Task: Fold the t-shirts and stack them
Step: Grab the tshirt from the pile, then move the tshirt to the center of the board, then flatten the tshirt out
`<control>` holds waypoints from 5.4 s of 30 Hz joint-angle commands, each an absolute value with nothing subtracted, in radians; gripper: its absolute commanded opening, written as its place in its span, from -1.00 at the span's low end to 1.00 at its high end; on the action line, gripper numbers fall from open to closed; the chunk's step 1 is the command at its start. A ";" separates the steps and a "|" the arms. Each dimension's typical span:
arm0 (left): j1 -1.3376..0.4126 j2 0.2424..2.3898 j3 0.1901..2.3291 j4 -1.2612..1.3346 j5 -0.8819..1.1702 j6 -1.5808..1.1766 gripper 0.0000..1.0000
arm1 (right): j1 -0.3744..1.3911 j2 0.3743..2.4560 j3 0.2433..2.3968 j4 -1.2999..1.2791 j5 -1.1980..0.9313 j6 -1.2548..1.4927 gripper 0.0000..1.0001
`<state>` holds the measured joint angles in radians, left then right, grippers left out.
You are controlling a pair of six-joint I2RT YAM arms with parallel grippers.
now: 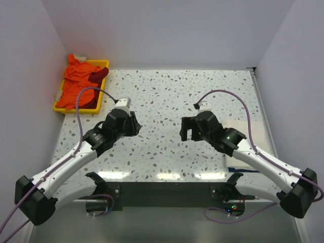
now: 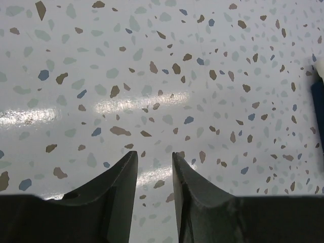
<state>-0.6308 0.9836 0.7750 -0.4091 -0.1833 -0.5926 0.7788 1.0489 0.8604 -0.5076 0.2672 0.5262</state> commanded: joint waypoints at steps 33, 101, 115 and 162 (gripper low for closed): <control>0.146 1.885 1.689 -0.449 -0.402 -0.540 0.38 | 0.781 0.914 0.853 -0.549 0.080 0.456 0.98; 0.046 1.341 1.939 -0.129 0.288 -0.609 -1.00 | 0.779 1.000 0.902 -0.471 0.043 0.469 0.98; -0.451 1.429 1.565 -0.015 0.098 -0.603 -1.00 | 0.781 0.928 0.877 -0.528 0.153 0.514 0.98; -0.319 1.045 0.542 -0.339 -0.104 -0.844 0.21 | 0.546 1.439 0.894 -0.064 0.115 0.681 0.49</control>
